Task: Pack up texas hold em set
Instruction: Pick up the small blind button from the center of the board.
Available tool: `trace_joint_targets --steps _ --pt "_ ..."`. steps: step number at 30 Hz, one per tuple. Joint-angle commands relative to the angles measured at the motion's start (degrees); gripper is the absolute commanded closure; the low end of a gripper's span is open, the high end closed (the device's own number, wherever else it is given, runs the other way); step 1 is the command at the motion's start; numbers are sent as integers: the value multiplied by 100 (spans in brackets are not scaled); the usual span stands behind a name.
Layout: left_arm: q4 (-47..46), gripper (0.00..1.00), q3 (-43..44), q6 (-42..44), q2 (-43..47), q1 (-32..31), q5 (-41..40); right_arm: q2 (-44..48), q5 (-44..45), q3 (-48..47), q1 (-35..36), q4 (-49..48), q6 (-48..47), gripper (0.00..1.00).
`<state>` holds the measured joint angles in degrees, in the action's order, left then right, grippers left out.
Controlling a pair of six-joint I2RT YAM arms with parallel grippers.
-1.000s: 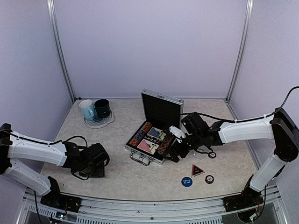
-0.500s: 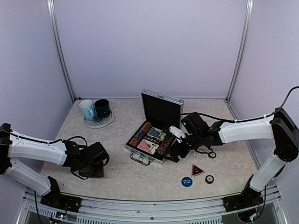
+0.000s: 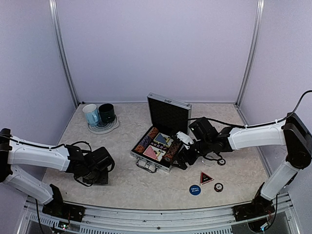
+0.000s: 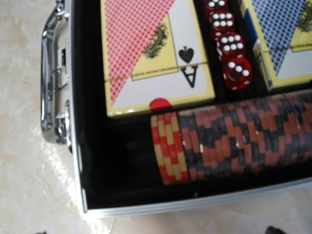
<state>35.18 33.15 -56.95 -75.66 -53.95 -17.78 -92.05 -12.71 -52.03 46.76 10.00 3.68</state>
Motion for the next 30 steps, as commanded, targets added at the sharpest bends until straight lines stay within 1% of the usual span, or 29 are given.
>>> trace_joint_targets --steps 1,7,8,9,13,15,18,21,25,30 --pt "216 52 302 64 65 -69 -151 -32 -24 -158 43 27 -49 3" --pt "360 52 542 109 -51 -135 -261 -42 -34 -147 37 41 -48 3" --pt "378 51 537 98 -60 -138 -249 -41 -25 -147 38 46 -50 3" --pt "364 48 517 94 -63 -139 -225 -27 -9 -148 42 58 -51 3" --pt "305 32 405 88 -84 -104 -147 -44 -29 -113 43 12 -35 3" --pt "285 27 355 134 -134 -20 -74 -63 -48 -109 43 11 -26 3" --pt "208 27 337 262 -194 141 135 -51 -49 -114 35 11 -26 3" --pt "132 29 402 445 -204 360 462 -35 -51 -110 36 2 -17 3" --pt "111 32 504 693 -186 551 641 -15 -64 -80 40 -40 0 3" --pt "179 31 599 905 -404 642 854 -15 -35 -48 36 -34 -16 3"
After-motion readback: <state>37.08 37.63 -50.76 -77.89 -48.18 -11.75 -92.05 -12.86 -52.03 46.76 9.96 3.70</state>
